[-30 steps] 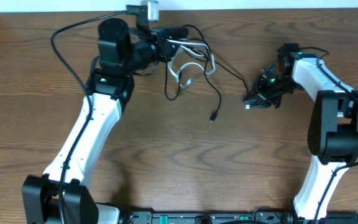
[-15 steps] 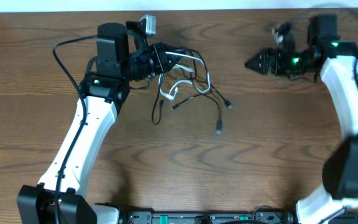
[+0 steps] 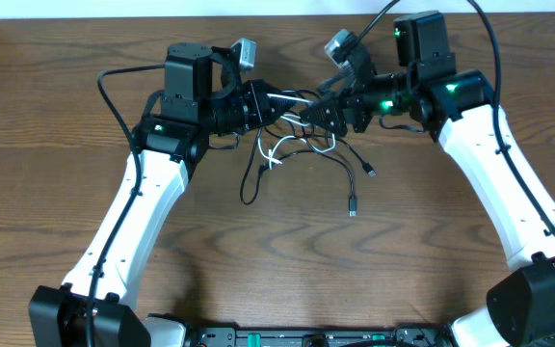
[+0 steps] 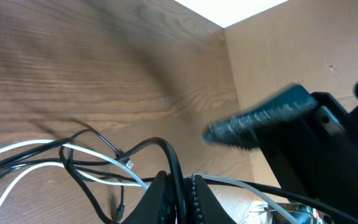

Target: Untangle cables

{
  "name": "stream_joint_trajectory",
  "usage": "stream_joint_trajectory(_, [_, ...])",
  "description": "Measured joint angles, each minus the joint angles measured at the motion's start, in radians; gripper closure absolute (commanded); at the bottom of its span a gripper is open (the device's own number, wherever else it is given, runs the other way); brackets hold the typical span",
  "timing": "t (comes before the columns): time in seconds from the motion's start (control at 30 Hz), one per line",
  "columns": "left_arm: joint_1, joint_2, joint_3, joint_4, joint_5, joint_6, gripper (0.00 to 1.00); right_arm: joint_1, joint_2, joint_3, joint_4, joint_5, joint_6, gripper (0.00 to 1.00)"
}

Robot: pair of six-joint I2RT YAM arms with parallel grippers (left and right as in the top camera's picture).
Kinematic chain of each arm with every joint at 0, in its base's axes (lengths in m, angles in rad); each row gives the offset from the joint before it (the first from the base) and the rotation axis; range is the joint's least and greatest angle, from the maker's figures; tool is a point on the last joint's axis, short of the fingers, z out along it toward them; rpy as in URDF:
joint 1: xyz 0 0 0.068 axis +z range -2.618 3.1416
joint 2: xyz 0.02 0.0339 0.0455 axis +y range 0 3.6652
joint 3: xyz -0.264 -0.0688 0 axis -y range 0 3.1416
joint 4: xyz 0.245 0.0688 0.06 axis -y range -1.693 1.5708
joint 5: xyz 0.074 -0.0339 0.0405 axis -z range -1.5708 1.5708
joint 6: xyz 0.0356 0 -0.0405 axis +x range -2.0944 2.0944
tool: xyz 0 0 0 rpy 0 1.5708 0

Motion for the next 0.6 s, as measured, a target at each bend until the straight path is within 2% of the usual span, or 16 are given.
stream_joint_trajectory(0.03, [0.0,0.0,0.0,0.0,0.007,0.0,0.91,0.0,0.0,0.0,0.003,0.004,0.0,0.82])
stream_joint_trajectory(0.07, [0.0,0.0,0.0,0.0,0.018,0.0,0.85,0.0,0.002,0.0,0.027,0.042,0.021,0.92])
stream_joint_trajectory(0.1, [0.0,0.0,0.0,0.0,0.031,0.0,0.83,0.0,0.002,0.0,0.034,0.07,0.042,0.98])
stream_joint_trajectory(0.2, [0.0,0.0,0.0,-0.004,0.077,0.03,0.69,0.002,0.005,0.0,0.04,0.277,0.223,0.99])
stream_joint_trajectory(0.33, [-0.003,0.0,0.001,-0.156,0.138,0.203,0.56,-0.003,0.005,0.0,-0.031,0.521,0.45,0.99])
stream_joint_trajectory(0.4, [-0.003,-0.002,0.002,-0.237,0.161,0.295,0.5,-0.03,0.01,0.0,-0.063,0.603,0.521,0.99])
stream_joint_trajectory(0.5, [-0.003,-0.002,0.002,-0.341,0.172,0.434,0.48,-0.092,0.012,0.0,-0.1,0.7,0.608,0.99])
stream_joint_trajectory(0.6, [-0.003,-0.002,0.002,-0.397,0.166,0.538,0.34,-0.127,0.012,0.0,-0.127,0.734,0.649,0.99])
